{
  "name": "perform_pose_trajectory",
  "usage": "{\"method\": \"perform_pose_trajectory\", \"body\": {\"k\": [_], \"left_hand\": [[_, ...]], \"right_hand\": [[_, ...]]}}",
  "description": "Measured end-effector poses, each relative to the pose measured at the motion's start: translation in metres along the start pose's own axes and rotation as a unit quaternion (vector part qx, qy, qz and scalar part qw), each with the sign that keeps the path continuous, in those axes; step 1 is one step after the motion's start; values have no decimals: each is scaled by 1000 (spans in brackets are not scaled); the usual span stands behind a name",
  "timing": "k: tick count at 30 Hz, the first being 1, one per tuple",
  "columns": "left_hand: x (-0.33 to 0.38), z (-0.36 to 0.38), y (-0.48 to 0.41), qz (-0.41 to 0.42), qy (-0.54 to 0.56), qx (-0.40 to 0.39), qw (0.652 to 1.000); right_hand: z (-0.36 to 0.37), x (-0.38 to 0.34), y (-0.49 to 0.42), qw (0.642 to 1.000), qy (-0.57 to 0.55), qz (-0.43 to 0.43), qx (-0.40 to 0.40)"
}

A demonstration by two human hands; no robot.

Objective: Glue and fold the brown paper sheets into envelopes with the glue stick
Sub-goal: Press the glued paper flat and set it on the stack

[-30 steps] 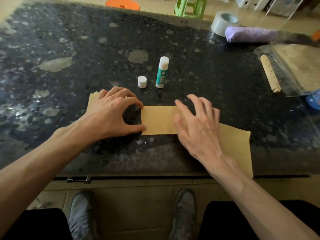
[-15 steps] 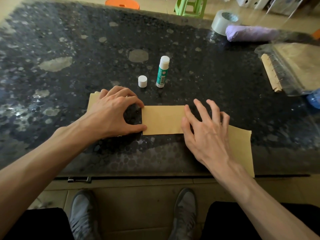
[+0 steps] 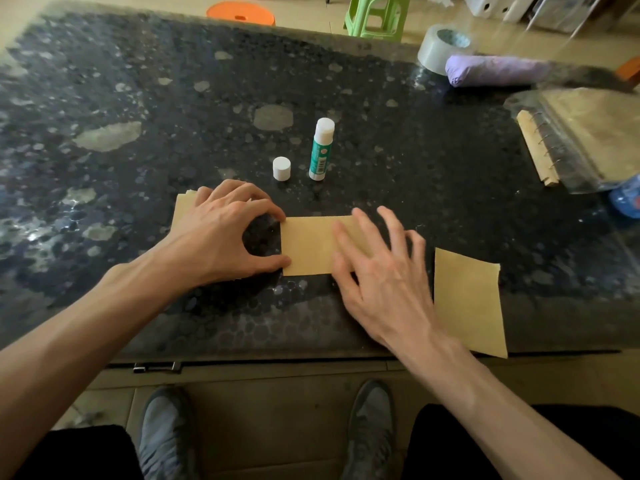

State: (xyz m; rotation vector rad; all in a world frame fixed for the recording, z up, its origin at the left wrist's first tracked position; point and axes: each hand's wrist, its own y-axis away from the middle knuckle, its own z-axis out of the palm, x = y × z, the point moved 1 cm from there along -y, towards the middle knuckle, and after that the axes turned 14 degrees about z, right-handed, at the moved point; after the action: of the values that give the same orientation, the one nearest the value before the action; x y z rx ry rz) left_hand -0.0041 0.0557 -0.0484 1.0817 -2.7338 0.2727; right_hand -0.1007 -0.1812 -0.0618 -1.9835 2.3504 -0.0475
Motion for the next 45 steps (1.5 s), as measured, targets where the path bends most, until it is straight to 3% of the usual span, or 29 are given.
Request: {"method": "perform_pose_trajectory", "body": {"k": [4,8,16,24,28,35,38,45], "left_hand": [[0,1,1,3,3,6,1000],[1,0,1,2,0,5,1000],[1,0,1,0,3,2,1000],[0,0,-1,0,9,-4,1000],[3,1,-1,-2,19,7,1000],[15,8,-2,-3,40,12,999],[16,9,-3,-4,44,5,999],[13,9,-3,11,67,9,998]], "right_hand": [[-2,21,1,998,38,52,11],[0,24,0,999,8,53,9],[2,2,11,997,-18,-73,-32],[-7,36,7,999,29,26,10],[-7,31,-4,995,-67,67,22],[-13,18,-29,982,-143,116,-47],[-18,13,-36,954,-270,122,-51],[-21,8,-42,834,-502,192,-122]]}}
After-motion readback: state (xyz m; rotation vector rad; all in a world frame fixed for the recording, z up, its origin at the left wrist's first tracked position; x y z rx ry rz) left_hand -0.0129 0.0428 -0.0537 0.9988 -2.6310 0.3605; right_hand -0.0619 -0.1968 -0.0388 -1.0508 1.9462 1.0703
